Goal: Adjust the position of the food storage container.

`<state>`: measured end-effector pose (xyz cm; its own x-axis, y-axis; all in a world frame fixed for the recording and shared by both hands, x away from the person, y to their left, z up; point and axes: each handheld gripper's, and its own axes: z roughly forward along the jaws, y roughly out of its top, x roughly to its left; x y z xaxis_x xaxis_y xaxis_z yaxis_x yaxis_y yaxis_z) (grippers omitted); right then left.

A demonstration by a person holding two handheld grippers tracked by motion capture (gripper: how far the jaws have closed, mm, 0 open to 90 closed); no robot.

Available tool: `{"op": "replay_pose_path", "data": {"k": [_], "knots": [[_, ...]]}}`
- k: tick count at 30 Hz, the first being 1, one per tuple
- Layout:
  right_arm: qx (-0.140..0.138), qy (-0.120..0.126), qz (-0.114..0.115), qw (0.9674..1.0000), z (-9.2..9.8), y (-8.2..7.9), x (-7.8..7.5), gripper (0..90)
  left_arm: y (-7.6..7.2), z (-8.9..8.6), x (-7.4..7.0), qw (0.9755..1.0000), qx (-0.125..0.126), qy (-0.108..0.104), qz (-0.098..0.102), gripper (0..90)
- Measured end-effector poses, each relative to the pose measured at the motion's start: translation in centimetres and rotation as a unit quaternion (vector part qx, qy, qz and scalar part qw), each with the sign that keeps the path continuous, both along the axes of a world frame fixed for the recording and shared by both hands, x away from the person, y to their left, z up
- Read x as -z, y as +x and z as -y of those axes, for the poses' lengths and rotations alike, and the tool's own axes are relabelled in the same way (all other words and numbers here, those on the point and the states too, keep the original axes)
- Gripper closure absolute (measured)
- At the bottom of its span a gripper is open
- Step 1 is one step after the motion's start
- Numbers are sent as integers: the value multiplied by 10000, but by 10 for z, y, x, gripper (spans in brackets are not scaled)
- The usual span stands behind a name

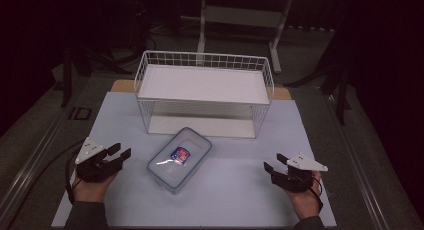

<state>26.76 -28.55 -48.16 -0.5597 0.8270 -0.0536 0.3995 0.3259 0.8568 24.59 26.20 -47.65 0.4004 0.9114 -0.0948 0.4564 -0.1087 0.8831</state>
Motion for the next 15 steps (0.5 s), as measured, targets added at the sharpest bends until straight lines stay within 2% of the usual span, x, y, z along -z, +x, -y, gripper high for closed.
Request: {"op": "replay_pose_path", "data": {"k": [5,11,15], "knots": [[-43,-21,-4,10000,-1,0,1,402,-2,7,-1,9999,168,41,-10,533],[-48,-44,13,10000,-2,0,1,400,-6,11,-2,9996,272,-22,-37,546],[-62,-38,12,10000,-3,1,1,400,-10,14,0,9989,417,-147,-121,560]]}}
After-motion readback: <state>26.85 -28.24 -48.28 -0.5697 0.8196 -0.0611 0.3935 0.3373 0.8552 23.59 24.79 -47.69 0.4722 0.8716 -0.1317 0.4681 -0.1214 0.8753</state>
